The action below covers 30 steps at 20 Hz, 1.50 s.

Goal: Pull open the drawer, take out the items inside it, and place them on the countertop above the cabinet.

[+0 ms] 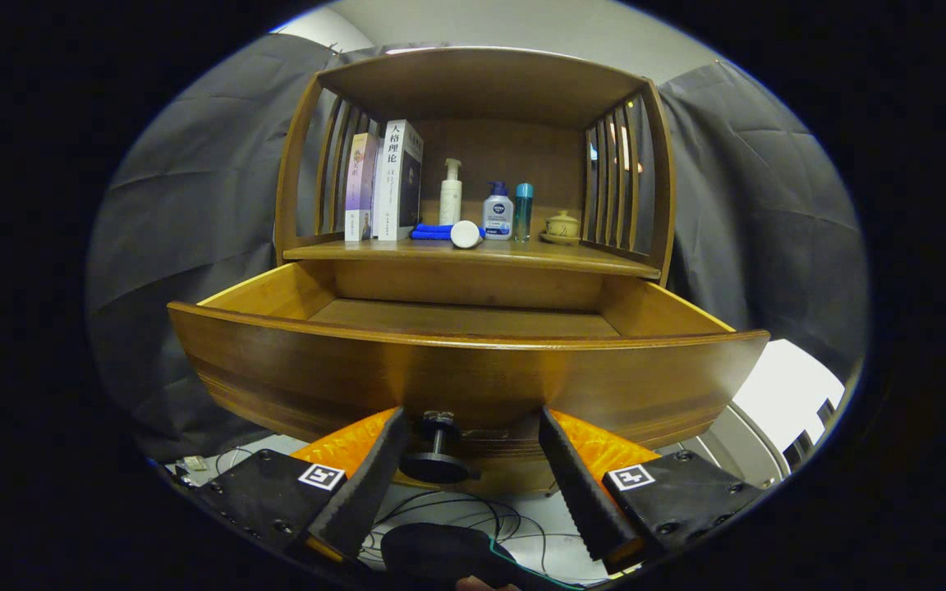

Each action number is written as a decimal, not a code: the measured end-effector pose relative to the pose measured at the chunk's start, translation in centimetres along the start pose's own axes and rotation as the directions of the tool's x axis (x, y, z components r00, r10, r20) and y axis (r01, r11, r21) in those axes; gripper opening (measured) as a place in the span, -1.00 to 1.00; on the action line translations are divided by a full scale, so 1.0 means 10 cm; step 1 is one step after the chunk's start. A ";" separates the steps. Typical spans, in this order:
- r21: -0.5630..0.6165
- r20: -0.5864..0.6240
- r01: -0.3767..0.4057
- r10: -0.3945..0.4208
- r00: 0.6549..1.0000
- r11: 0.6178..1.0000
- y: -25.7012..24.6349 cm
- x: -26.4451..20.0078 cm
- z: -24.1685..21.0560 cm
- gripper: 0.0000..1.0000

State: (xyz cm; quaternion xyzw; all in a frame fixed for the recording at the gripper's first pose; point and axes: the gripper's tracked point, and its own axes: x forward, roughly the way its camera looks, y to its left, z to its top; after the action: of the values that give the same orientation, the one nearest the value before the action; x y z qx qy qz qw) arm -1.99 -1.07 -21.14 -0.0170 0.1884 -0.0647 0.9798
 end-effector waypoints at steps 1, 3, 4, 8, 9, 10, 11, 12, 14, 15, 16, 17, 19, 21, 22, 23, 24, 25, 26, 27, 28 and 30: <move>0.007 0.001 0.001 -0.001 1.000 1.000 0.00 0.01 0.01 1.00; 0.017 0.002 0.005 -0.005 1.000 1.000 0.02 0.05 0.03 1.00; 0.018 0.001 0.004 -0.004 1.000 1.000 0.03 0.08 0.04 1.00; 0.035 -0.001 0.001 -0.001 1.000 0.999 0.10 0.27 0.09 1.00; 0.034 -0.005 0.001 -0.001 1.000 0.999 0.12 0.32 0.11 1.00; 0.029 0.007 0.006 -0.006 1.000 1.000 0.13 0.37 0.14 1.00; 0.023 0.009 0.008 -0.009 1.000 1.000 0.13 0.44 0.16 1.00; 0.020 0.021 0.011 -0.011 1.000 1.000 0.13 0.50 0.21 1.00; 0.027 0.015 0.009 -0.010 1.000 1.000 0.14 0.65 0.25 1.00; 0.034 0.019 0.011 -0.012 1.000 0.999 0.15 0.72 0.29 1.00; 0.035 0.019 0.012 -0.013 1.000 0.999 0.14 0.70 0.35 1.00; 0.029 0.022 0.016 -0.017 1.000 0.999 0.13 0.75 0.36 1.00; 0.013 0.036 0.025 -0.025 0.999 1.000 0.14 0.85 0.39 1.00; 0.011 0.038 0.027 -0.027 0.999 1.000 0.14 0.95 0.42 1.00; 0.014 0.033 0.025 -0.025 0.999 1.000 0.14 1.01 0.43 1.00; 0.014 0.031 0.024 -0.024 0.999 1.000 0.13 1.09 0.47 1.00; 0.010 0.029 0.024 -0.025 0.999 1.000 0.13 1.16 0.48 1.00; 0.008 0.029 0.024 -0.025 0.999 1.000 0.13 1.23 0.51 1.00; 0.010 0.029 0.024 -0.025 0.999 1.000 0.12 1.30 0.53 1.00; 0.011 0.029 0.025 -0.025 0.999 1.000 0.12 1.37 0.55 1.00; 0.011 0.031 0.025 -0.025 0.999 1.000 0.16 1.44 0.53 1.00; 0.007 0.033 0.027 -0.027 0.999 1.000 0.16 1.60 0.59 1.00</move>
State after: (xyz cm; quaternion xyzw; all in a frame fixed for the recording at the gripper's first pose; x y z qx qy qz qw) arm 15.11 -1.56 -21.65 -0.0173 0.1715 -0.0782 0.9819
